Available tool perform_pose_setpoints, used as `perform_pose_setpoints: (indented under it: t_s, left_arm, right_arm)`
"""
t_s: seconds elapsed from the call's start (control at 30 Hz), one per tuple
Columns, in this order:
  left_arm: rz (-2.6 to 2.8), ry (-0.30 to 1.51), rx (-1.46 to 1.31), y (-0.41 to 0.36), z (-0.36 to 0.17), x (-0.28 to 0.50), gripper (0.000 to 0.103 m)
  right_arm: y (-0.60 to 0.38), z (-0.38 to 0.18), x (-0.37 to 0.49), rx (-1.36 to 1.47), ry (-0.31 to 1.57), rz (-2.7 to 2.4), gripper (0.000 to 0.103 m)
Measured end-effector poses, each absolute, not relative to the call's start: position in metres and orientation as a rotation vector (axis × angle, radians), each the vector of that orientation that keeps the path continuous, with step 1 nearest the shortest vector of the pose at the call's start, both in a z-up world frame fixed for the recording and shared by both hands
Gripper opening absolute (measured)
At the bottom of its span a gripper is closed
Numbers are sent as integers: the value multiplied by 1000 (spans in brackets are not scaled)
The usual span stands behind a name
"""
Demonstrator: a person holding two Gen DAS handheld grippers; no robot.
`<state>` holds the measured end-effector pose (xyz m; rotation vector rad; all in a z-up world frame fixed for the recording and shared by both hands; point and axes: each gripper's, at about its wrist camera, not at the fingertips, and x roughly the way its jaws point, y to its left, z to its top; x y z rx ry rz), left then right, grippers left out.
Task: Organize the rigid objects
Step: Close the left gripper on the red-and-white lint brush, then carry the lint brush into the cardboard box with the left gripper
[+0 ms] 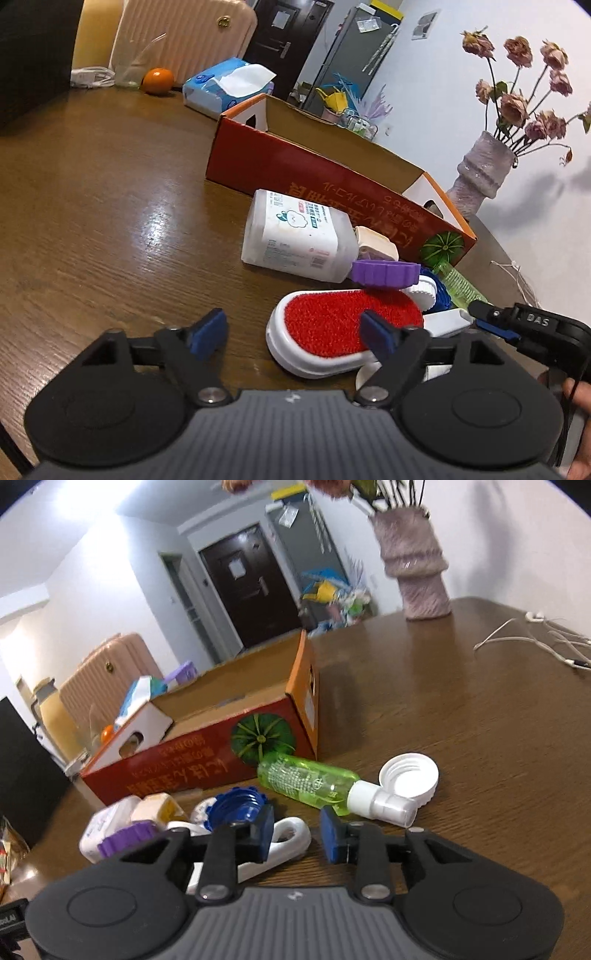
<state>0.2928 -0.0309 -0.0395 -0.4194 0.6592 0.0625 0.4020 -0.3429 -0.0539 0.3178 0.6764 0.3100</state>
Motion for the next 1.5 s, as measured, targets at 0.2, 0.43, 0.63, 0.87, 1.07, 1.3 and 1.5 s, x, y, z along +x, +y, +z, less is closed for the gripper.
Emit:
perform_pose_setpoints:
  t_s: [0.2, 0.43, 0.63, 0.87, 1.07, 1.3, 1.5]
  left_arm:
    - [56, 623, -432, -29, -42, 293, 57]
    - [46, 595, -493, -19, -36, 296, 49]
    - [10, 527, -467, -18, -8, 284, 49]
    - [6, 453, -447, -13, 23, 305, 49]
    - [-7, 370, -419, 1, 53, 356, 49]
    - [22, 477, -436, 31, 41, 449, 49]
    - [67, 568, -383, 48, 14, 488, 49]
  right_arm:
    - [-335, -59, 410, 233, 739, 360, 13]
    - [-339, -53, 399, 302, 747, 373, 11]
    - [-347, -27, 373, 357, 657, 365, 11]
    - [-341, -7, 368, 367, 606, 353, 11]
    - [-322, 24, 404, 329, 547, 341, 11]
    - [-299, 22, 489, 354, 614, 346, 11]
    - [-274, -1, 539, 319, 706, 366, 11]
